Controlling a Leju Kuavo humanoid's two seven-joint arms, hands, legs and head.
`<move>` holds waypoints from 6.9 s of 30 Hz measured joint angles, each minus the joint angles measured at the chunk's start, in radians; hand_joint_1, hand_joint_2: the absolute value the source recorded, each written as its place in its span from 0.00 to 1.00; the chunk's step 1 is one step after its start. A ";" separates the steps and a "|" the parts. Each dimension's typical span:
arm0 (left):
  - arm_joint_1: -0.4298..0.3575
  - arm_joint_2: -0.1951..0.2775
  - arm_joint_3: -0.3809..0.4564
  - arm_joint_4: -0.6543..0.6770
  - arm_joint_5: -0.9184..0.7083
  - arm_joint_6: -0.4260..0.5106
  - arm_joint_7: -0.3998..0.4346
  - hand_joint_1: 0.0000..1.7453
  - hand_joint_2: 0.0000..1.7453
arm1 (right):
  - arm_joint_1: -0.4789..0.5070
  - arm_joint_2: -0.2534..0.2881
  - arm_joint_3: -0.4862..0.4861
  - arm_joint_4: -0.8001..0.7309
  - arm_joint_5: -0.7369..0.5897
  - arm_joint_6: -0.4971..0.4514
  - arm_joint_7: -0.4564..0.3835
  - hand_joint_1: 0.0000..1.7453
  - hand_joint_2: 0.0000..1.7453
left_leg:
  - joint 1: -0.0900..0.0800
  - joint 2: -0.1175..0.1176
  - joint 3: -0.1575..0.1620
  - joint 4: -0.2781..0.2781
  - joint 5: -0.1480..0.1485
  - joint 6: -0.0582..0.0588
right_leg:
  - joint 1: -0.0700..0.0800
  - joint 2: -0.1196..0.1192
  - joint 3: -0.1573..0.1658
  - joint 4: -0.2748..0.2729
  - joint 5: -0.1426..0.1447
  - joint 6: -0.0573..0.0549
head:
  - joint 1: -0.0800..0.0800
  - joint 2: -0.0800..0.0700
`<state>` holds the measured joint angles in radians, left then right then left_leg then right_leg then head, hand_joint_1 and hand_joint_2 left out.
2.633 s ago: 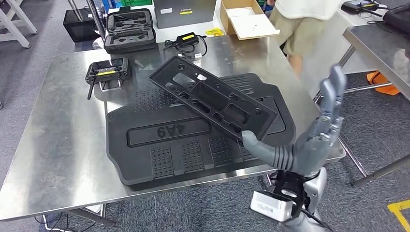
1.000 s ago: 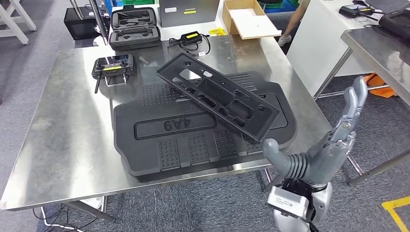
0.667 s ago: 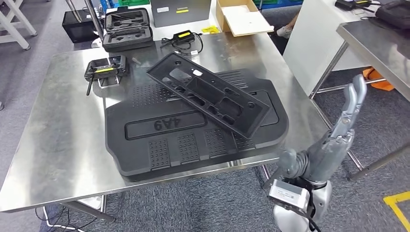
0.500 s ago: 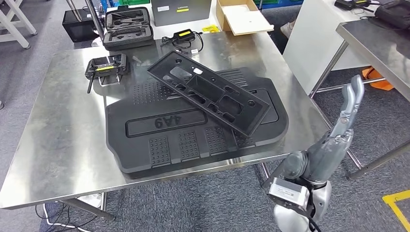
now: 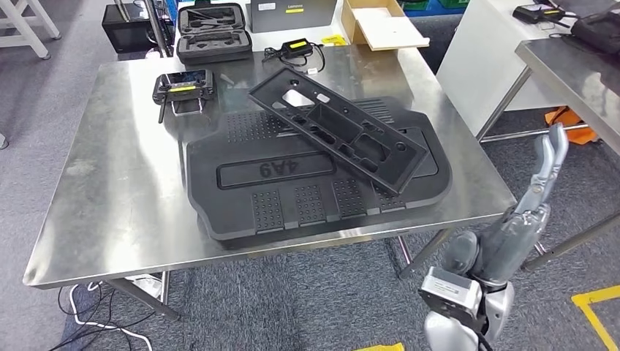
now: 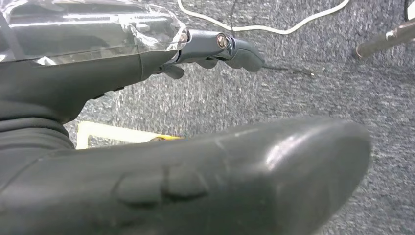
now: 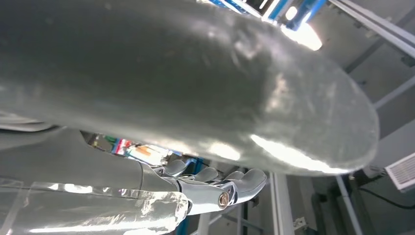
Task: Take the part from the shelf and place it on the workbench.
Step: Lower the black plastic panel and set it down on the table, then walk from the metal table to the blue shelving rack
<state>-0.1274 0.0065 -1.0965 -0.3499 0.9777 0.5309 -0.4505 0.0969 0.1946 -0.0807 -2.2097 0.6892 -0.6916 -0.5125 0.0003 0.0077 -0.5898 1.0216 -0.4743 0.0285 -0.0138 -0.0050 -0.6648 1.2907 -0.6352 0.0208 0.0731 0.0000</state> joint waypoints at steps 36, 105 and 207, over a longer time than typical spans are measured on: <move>-0.006 -0.003 -0.001 0.000 0.018 0.002 -0.009 0.00 0.00 | -0.014 0.000 -0.010 0.014 0.035 0.000 0.043 0.00 0.00 | -0.007 -0.002 -0.010 0.002 0.014 -0.005 | 0.019 0.002 0.180 -0.267 0.082 -0.028 | -0.006 0.000; -0.004 0.003 -0.003 0.000 0.029 0.001 -0.003 0.00 0.00 | -0.017 0.008 -0.023 0.039 0.017 0.000 0.010 0.00 1.00 | 0.013 -0.002 -0.070 0.203 -0.141 -0.061 | 0.005 -0.002 0.114 -0.284 0.136 -0.047 | -0.026 0.000; -0.003 0.000 -0.025 0.000 0.061 -0.008 -0.025 0.00 0.00 | -0.024 -0.022 -0.031 0.061 -0.058 0.000 0.091 0.00 0.00 | 0.010 -0.003 0.037 0.015 -0.041 -0.038 | 0.015 -0.002 0.105 -0.252 0.125 -0.041 | -0.020 0.000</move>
<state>-0.1303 0.0061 -1.1212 -0.3494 1.0387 0.5226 -0.4757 0.0729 0.1723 -0.1115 -2.1489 0.6308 -0.6916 -0.4212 0.0104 0.0049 -0.5524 1.0362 -0.5151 -0.0100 0.0014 -0.0073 -0.5601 1.0383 -0.5098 -0.0203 0.0530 0.0000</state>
